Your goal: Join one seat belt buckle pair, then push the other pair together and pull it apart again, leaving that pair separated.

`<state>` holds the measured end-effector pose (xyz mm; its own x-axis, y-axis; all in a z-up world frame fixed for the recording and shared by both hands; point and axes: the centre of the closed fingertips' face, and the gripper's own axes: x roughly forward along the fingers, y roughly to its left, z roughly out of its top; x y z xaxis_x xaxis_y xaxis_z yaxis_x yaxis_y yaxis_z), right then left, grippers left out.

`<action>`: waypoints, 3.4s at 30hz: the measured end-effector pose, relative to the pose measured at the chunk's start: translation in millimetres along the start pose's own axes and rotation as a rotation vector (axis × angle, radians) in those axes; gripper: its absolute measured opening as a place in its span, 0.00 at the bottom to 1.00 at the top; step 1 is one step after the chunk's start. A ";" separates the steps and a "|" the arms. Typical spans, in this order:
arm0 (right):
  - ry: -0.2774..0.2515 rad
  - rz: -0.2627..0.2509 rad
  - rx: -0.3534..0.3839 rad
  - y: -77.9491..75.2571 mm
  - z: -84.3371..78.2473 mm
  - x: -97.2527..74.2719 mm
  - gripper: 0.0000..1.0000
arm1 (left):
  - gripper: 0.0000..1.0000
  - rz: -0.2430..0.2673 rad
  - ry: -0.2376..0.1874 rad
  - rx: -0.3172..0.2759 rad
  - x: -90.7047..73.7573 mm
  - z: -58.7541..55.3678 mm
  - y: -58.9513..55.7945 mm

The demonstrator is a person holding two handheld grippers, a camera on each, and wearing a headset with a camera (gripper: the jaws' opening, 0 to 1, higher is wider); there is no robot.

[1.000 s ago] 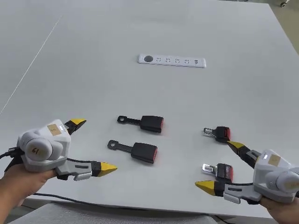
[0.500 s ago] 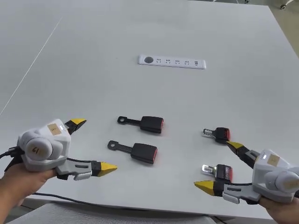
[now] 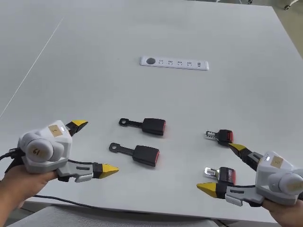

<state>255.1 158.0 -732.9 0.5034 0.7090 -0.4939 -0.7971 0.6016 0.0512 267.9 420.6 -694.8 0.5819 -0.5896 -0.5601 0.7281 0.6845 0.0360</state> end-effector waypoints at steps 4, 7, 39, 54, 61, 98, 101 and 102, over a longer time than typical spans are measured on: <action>0.002 0.001 0.000 0.6 -0.6 0.1 0.95 | 0.99 0.002 0.002 -0.003 -0.5 -1.0 0.3; 0.001 0.002 0.003 0.6 -0.2 0.0 0.95 | 0.99 0.000 0.004 -0.001 -0.6 -1.4 -0.1; 0.072 0.002 -0.012 -12.5 -25.5 -17.0 0.88 | 0.98 -0.069 0.034 0.043 22.9 -0.4 -17.3; 0.141 0.023 -0.005 -20.7 -50.5 -24.7 0.84 | 0.95 -0.145 0.069 0.092 48.4 -0.9 -29.3; 0.189 0.055 -0.035 -21.7 -62.0 -24.6 0.81 | 0.95 -0.185 0.090 0.131 62.8 -3.0 -33.7; 0.351 0.177 -0.041 -34.2 -107.2 -6.9 0.61 | 0.65 -0.460 0.310 0.437 146.8 -49.3 -43.9; 0.348 0.191 -0.050 -31.9 -108.5 -7.2 0.60 | 0.62 -0.478 0.314 0.458 148.7 -51.2 -46.4; 0.348 0.192 -0.050 -32.2 -108.2 -7.1 0.59 | 0.61 -0.487 0.321 0.473 149.1 -53.5 -46.8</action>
<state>241.1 93.8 -825.0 0.2073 0.6344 -0.7447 -0.8855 0.4453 0.1329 301.2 323.6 -824.3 0.0730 -0.5753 -0.8146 0.9963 0.0787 0.0337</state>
